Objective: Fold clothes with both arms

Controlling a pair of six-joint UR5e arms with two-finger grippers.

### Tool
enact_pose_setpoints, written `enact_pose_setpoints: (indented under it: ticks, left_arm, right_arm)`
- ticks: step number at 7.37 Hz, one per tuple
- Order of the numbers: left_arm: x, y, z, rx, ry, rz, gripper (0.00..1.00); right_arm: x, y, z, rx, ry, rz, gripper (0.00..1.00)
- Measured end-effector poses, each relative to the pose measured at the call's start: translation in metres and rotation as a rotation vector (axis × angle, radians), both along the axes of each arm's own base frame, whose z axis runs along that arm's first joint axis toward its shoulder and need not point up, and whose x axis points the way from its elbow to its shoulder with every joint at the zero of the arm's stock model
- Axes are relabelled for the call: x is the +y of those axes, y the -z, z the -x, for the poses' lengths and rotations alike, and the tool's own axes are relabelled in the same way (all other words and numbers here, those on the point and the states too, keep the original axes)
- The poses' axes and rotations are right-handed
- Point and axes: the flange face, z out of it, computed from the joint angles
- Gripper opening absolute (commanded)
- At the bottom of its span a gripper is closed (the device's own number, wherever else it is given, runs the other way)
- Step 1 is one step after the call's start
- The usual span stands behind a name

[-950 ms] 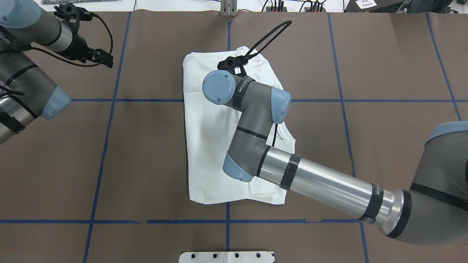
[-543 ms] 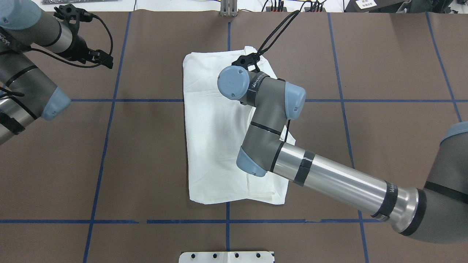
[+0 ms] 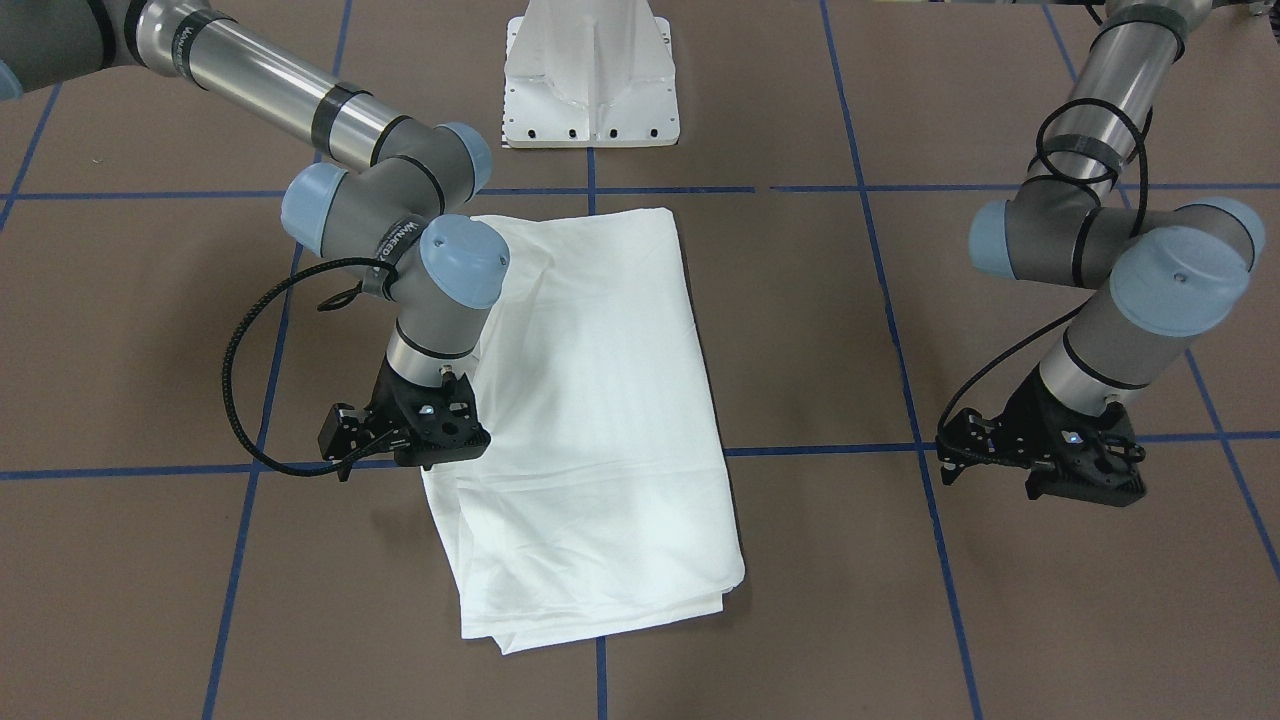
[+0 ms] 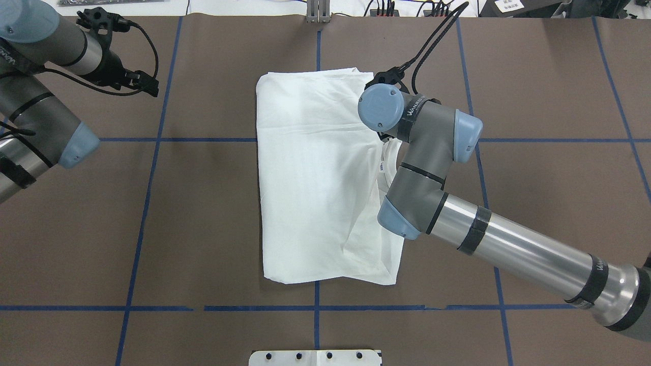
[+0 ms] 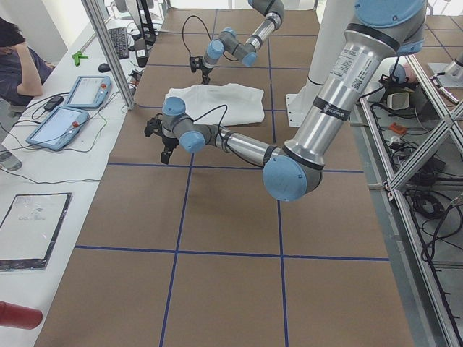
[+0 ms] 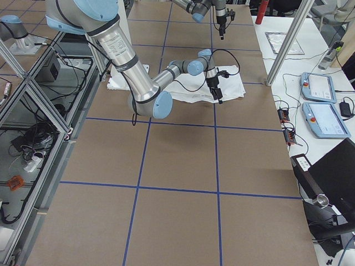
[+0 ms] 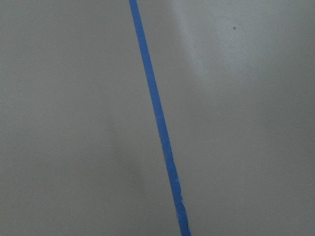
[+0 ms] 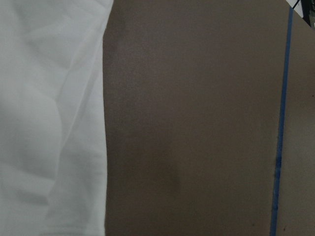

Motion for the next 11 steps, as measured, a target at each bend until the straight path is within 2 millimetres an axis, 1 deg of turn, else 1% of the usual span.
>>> enact_pose_setpoints:
  ticks: [1,2,3,4,5,6,7,8,9,10,11]
  left_arm:
    - [0.0,0.0,0.0,0.0,0.0,0.0,1.0]
    - [0.0,0.0,0.0,0.001,0.0,0.0,1.0]
    - [0.0,0.001,0.0,0.001,0.0,0.0,1.0]
    - [0.0,0.001,0.0,0.001,0.0,-0.001,1.0]
    - [0.0,0.0,0.0,0.001,-0.001,-0.001,1.0]
    - [0.0,0.001,0.0,0.001,-0.001,-0.001,1.0]
    - [0.0,0.001,0.0,0.001,-0.001,-0.001,1.0]
    - [0.0,0.001,0.0,0.001,-0.001,-0.002,1.0]
    - [0.0,0.001,0.0,0.001,-0.001,-0.002,1.0]
    - [0.001,0.002,0.0,0.002,-0.001,-0.004,1.0]
    - [0.001,0.003,0.0,0.003,-0.001,-0.005,1.0]
  right_arm:
    - [0.001,0.009,-0.004,-0.027,0.006,-0.001,1.0]
    - [0.009,0.026,-0.007,-0.093,0.009,0.017,1.0]
    - [0.021,0.048,-0.007,-0.178,-0.012,0.051,1.0]
    - [0.038,0.066,0.0,-0.252,-0.057,0.088,1.0]
    - [0.063,0.079,0.014,-0.296,-0.099,0.13,1.0]
    - [0.091,0.089,0.027,-0.291,-0.129,0.17,1.0]
    - [0.125,0.1,0.037,-0.247,-0.147,0.193,1.0]
    - [0.154,0.105,0.043,-0.202,-0.158,0.201,1.0]
    - [0.176,0.105,0.05,-0.172,-0.163,0.21,1.0]
    - [0.19,0.102,0.056,-0.155,-0.16,0.212,1.0]
    - [0.196,0.101,0.061,-0.147,-0.157,0.208,1.0]
